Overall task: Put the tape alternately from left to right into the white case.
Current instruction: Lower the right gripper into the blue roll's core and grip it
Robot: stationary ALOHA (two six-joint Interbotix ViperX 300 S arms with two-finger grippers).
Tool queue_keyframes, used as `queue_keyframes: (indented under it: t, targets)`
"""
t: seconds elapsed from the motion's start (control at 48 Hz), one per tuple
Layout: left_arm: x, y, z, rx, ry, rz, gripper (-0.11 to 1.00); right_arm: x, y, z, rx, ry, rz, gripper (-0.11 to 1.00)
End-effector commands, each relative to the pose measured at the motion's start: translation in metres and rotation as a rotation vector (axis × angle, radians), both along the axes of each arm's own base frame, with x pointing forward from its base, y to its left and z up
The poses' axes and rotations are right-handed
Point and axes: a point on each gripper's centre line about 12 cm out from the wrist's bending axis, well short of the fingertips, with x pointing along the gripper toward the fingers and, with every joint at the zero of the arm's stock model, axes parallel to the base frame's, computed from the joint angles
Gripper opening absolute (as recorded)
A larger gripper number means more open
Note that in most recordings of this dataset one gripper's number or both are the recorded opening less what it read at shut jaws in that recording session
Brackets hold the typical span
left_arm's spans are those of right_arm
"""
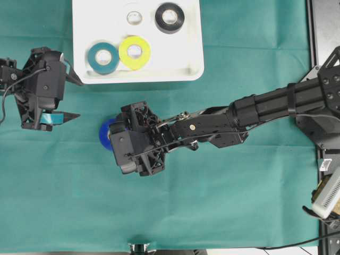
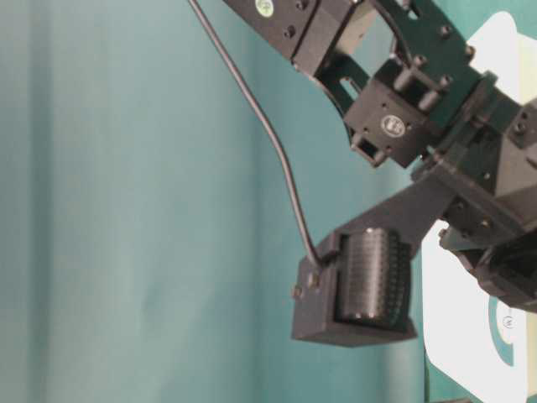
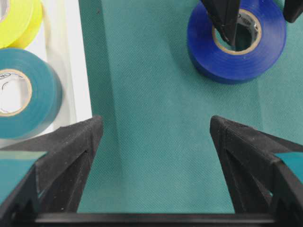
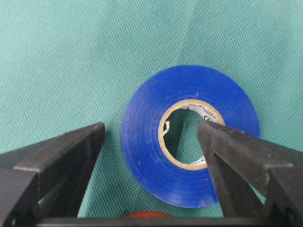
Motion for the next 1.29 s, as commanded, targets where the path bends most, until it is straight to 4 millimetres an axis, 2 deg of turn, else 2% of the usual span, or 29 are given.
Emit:
queue_keyframes:
  t: [0.0, 0.062, 0.125, 0.312, 0.396, 0.958, 1.103, 1.27]
  targets:
    - [0.003, -0.001, 0.006, -0.002, -0.025, -0.001, 0.98, 0.006, 0.002, 0.014, 0.012, -0.037, -0.002, 0.81]
    - [0.003, -0.001, 0.006, -0.002, -0.025, -0.001, 0.98, 0.007, 0.002, 0.015, 0.014, -0.041, -0.003, 0.76]
    - [0.002, -0.001, 0.005, -0.002, -0.023, -0.001, 0.98, 0.008, 0.003, 0.017, 0.015, -0.045, -0.003, 0.66]
    - [0.002, -0.001, 0.005, -0.002, -0.023, -0.001, 0.98, 0.011, 0.003, 0.019, 0.019, -0.054, -0.005, 0.16]
    - [0.003, -0.001, 0.006, -0.002, -0.025, -0.001, 0.98, 0.010, 0.004, 0.019, 0.019, -0.053, -0.003, 0.03]
    - [0.002, -0.001, 0.005, -0.002, -0.023, -0.001, 0.98, 0.010, 0.003, 0.025, 0.022, -0.065, -0.006, 0.02]
    - [0.003, -0.001, 0.006, -0.002, -0.025, -0.001, 0.98, 0.007, 0.004, 0.037, 0.026, -0.086, -0.003, 0.02]
    - [0.003, -0.001, 0.006, -0.002, -0.025, -0.001, 0.98, 0.002, 0.003, 0.061, 0.031, -0.130, 0.000, 0.02]
